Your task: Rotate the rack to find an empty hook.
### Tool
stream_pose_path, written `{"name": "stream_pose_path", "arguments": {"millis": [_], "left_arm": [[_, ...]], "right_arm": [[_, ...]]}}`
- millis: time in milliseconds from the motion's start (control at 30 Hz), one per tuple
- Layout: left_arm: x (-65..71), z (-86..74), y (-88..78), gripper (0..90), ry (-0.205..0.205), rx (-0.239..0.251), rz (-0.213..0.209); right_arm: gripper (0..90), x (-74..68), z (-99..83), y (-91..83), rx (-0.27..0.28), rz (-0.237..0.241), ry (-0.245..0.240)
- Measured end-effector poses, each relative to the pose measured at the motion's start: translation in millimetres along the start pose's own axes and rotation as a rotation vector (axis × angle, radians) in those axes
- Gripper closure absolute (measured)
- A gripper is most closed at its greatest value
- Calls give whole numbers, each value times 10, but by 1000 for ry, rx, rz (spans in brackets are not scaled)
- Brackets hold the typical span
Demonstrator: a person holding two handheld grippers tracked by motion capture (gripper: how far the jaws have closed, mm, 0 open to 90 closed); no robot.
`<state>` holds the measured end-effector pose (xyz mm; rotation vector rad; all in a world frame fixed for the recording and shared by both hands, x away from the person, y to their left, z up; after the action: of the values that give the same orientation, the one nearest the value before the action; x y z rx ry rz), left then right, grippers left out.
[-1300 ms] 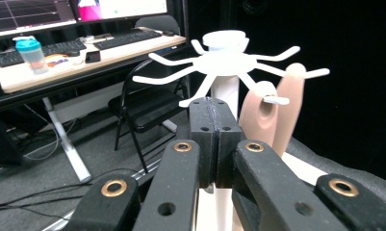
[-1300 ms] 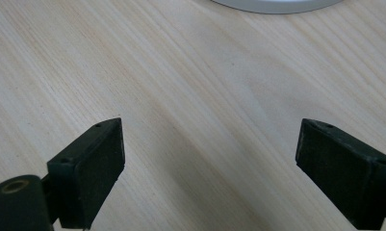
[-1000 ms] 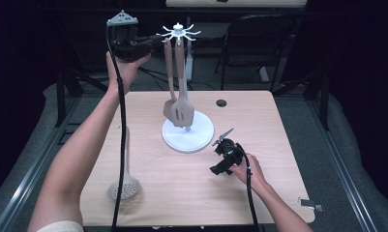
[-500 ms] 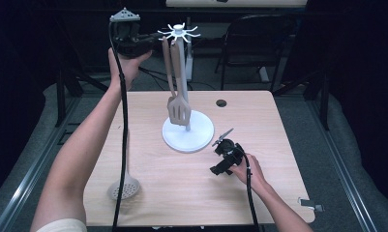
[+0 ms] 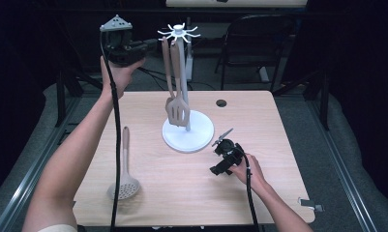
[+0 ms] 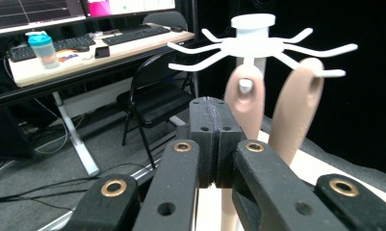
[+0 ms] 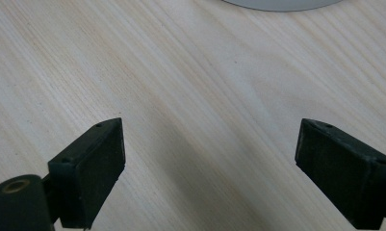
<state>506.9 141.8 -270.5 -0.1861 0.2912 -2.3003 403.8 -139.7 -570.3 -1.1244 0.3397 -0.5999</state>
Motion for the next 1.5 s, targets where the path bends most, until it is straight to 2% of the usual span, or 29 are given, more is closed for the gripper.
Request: {"name": "stream_pose_path", "arguments": {"millis": [300,433,700,1200,1500], "left_arm": [[98,-66,-150,897,30,-4,-31],[155,-47,-195,895,43,3,-45],[260,42,-162,888,77,10,-54],[110,85,-19,891,31,5,-3],[76,119,57,891,31,-9,9]], "right_arm": [[99,-4,0,9,7,-7,10],[99,1,2,10,-5,-1,0],[99,-4,5,11,-11,3,-3],[100,3,-3,14,2,-1,4],[101,-1,-2,17,-2,2,6]]}}
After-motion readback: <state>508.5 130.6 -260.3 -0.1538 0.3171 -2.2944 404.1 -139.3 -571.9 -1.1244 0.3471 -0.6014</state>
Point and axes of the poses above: each handheld gripper's, and its own axes: y roughly forward along the jaws, z roughly out of its top, x roughly to its right, the point moved 4 cm from there along y, roughly forward along the jaws, and after that the axes turned 5 degrees about -y, right-handed, at the moved point
